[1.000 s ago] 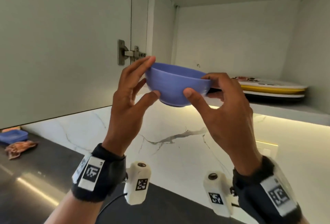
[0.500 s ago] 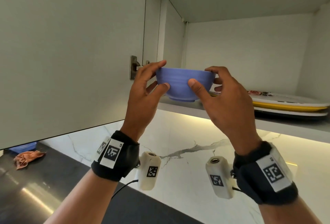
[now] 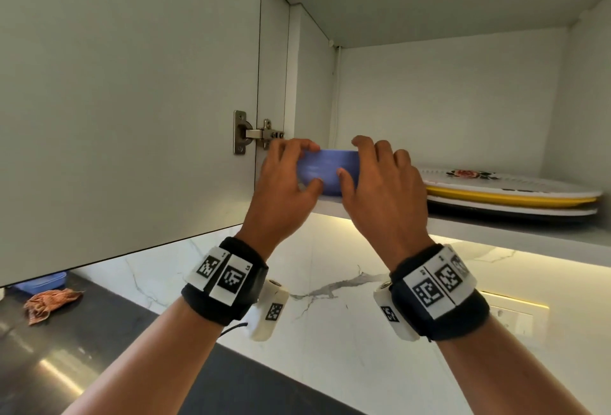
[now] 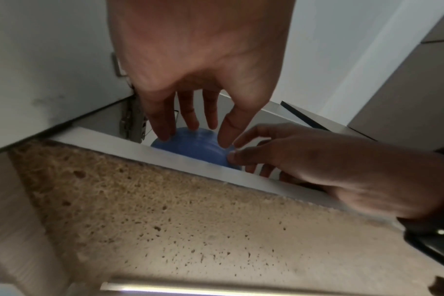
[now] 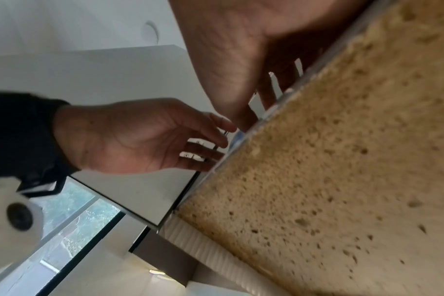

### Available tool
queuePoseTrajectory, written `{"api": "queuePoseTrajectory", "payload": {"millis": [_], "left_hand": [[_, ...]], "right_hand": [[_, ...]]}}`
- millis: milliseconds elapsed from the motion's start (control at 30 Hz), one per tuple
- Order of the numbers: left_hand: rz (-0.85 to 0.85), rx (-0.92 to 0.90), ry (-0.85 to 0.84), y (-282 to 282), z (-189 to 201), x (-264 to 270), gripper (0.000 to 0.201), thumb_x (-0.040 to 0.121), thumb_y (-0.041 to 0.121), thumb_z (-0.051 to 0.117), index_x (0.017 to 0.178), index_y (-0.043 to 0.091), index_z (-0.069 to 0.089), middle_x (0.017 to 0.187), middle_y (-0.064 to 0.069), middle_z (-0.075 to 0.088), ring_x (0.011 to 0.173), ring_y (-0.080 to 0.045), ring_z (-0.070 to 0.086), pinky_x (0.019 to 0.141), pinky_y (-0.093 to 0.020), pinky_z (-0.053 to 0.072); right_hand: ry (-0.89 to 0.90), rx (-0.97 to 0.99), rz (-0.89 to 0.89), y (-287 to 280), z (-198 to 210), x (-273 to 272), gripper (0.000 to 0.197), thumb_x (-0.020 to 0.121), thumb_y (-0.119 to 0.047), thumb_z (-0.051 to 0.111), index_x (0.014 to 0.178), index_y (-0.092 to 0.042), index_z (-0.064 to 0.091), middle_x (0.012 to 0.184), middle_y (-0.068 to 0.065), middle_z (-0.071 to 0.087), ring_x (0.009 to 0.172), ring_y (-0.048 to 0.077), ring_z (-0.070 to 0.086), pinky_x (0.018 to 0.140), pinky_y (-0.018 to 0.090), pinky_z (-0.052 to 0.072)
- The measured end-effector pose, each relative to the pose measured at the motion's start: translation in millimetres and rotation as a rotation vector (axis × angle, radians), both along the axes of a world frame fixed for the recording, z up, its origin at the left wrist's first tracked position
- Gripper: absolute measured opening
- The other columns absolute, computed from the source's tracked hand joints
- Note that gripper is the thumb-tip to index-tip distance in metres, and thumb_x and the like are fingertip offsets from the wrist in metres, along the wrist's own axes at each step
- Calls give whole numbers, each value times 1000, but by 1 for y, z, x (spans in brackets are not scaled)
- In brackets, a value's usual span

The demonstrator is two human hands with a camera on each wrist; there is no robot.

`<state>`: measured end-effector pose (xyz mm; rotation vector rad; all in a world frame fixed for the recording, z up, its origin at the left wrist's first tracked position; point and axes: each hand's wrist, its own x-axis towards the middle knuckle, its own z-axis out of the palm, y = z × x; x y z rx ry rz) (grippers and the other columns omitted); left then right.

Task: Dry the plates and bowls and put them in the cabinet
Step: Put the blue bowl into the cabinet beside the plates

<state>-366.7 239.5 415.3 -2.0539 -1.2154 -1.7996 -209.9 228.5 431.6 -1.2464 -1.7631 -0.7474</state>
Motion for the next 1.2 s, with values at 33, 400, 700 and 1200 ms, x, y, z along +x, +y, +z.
{"api": "queuePoseTrajectory", "payload": {"millis": [33,400,700,1200], "left_hand": [[41,-21,59,1,0,1,43,90,11,70,127,21,53,132,0,43,121,-17,47,85,-6,31],[262,-420,454,15,29,6,54,103,34,49,154,35,32,157,-3,26,144,-29,25,114,-46,33],[284,-704,665,50,65,14,64,103,34,50,159,37,20,165,-5,16,150,-37,16,121,-54,24],[266,-724,684,56,75,26,60,101,37,56,156,37,31,162,-8,28,144,-35,35,117,-43,31]], "right_hand": [[-6,52,15,3,-4,-1,43,97,-35,56,135,-17,47,117,11,60,97,30,58,78,42,51],[-46,343,89,10,-44,15,12,92,-19,59,100,-11,61,91,10,62,83,28,54,72,41,45],[-76,344,152,14,-47,22,15,94,-23,56,94,-11,65,89,8,65,89,28,58,79,41,48],[-31,410,345,-1,-60,34,13,93,-19,61,93,-9,70,92,7,66,90,25,57,80,35,49]]}}
